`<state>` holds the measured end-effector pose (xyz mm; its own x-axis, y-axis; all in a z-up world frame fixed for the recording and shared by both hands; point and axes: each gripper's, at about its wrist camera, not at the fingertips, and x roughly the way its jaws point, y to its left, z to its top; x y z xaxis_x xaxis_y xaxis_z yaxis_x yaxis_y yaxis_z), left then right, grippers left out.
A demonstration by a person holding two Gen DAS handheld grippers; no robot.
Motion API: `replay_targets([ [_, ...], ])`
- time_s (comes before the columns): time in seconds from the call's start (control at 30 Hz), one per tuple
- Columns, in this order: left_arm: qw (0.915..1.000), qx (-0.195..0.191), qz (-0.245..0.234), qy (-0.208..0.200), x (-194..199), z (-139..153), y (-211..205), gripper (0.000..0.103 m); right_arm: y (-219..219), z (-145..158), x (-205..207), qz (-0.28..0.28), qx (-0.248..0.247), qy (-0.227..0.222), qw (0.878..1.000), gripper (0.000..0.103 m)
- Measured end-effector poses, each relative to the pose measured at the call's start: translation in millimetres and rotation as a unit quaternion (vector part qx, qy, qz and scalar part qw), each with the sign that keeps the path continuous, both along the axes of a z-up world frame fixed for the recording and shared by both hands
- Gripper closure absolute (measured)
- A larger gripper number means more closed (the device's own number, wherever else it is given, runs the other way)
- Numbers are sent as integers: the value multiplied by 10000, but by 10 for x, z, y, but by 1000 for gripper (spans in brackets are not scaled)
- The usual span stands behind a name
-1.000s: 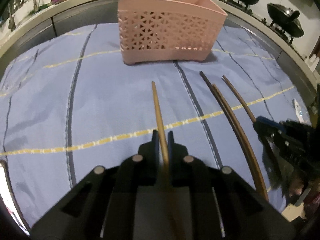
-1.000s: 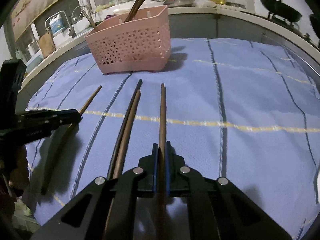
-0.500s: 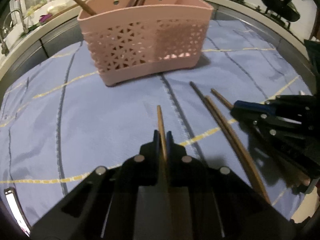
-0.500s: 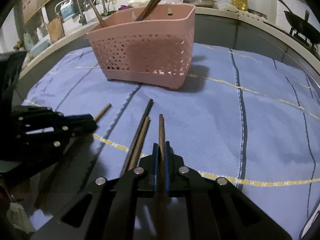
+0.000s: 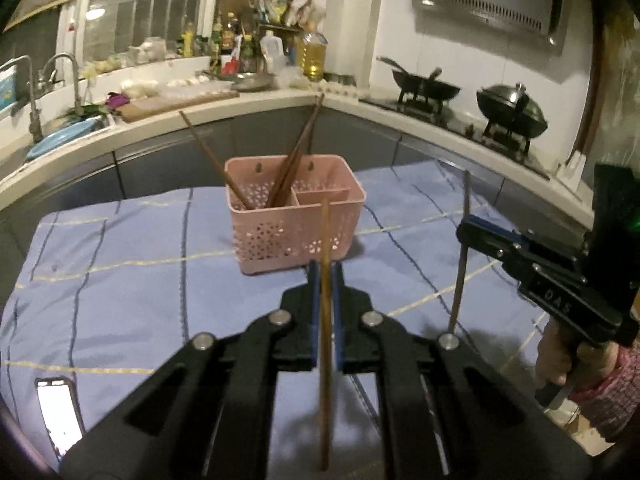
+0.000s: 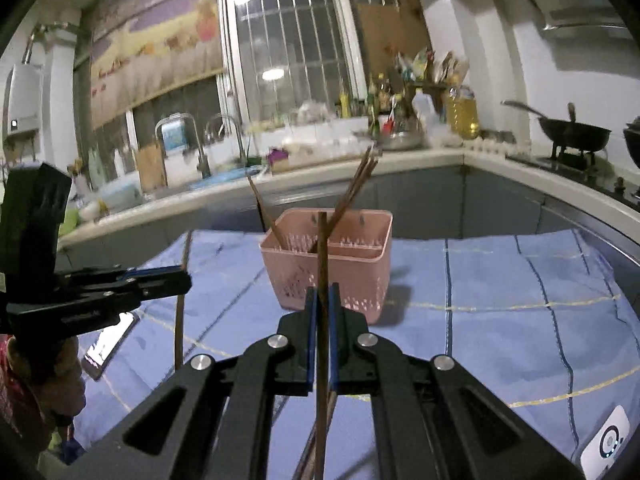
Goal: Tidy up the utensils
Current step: 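Lift both held chopsticks and carry them over the pink basket, then lower both chopsticks into the basket and open both tools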
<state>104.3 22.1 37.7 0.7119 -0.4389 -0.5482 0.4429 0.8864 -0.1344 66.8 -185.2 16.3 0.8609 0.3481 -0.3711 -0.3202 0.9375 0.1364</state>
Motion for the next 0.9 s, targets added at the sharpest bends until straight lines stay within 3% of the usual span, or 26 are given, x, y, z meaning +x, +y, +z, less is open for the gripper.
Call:
replay_targets([
  [0.3,9996,-249,128,76,-81,32,207,98,-9,94,-74,-209,62,-60,9997,97],
  [0.53,9961,-639,222,-571,16,793,360,98,42,632,92,17,258,-491,9985,97],
  [0.73,9873,-781,505,-1287,320,1477,326,98,238,1259,558,29,383,-1140,9927,97],
  [0.9,9827,-586,820,-1552,748,1607,182,98,355,1362,1127,-239,629,-1332,9888,97],
])
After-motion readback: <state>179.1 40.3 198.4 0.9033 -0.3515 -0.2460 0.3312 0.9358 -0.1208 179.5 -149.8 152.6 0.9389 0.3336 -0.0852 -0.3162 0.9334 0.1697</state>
